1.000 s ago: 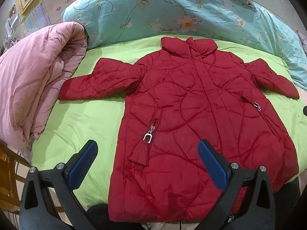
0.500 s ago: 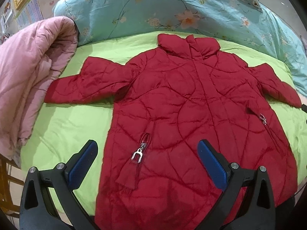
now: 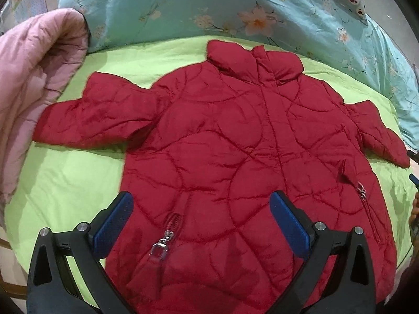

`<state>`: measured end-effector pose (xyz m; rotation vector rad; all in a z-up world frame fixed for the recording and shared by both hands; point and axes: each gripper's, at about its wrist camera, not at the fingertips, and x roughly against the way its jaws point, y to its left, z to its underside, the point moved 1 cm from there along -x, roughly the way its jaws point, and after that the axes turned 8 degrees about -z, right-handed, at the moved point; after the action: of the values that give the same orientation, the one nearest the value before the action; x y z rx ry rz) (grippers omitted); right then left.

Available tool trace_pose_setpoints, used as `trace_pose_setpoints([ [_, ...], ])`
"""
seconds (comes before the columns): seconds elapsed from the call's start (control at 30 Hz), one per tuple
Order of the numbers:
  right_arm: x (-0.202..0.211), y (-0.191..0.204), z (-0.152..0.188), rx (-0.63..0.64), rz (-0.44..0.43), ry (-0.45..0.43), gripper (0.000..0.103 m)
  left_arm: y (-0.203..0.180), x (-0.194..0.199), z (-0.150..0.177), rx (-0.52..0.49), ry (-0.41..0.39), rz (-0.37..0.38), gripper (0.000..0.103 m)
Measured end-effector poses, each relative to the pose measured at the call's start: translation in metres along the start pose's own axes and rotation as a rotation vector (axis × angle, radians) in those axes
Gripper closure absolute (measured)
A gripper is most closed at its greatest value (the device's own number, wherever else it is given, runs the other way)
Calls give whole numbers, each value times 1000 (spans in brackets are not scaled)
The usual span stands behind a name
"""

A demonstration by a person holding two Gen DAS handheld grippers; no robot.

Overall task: Fold large clothes
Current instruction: 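Reach the right tool to the coat sleeve and close on its cuff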

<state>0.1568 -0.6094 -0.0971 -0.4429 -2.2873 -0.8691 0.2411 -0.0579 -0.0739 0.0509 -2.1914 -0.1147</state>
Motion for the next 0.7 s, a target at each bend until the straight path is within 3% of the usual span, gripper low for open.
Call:
trace_pose_setpoints([
  [0.1,-11,-26,-14,-58,28,-22,4,-8,-7,-3,-25,-3,-20,0],
  [0.23,-23,-57,-23,-147,41,-17,21,-14,-15,-4,-42,-1,-29,0],
  [0.5,-42,-83,-49,-218,40,-61,31,-25,-33,-3,-67,28,-43,0],
  [0.6,-51,-89,-62,-225,43,-67,42,-27,-39,-1,-72,41,-48,0],
  [0.7,-57,-89,-72,-215,47,-74,74,-27,-45,-2,-67,50,-52,0],
])
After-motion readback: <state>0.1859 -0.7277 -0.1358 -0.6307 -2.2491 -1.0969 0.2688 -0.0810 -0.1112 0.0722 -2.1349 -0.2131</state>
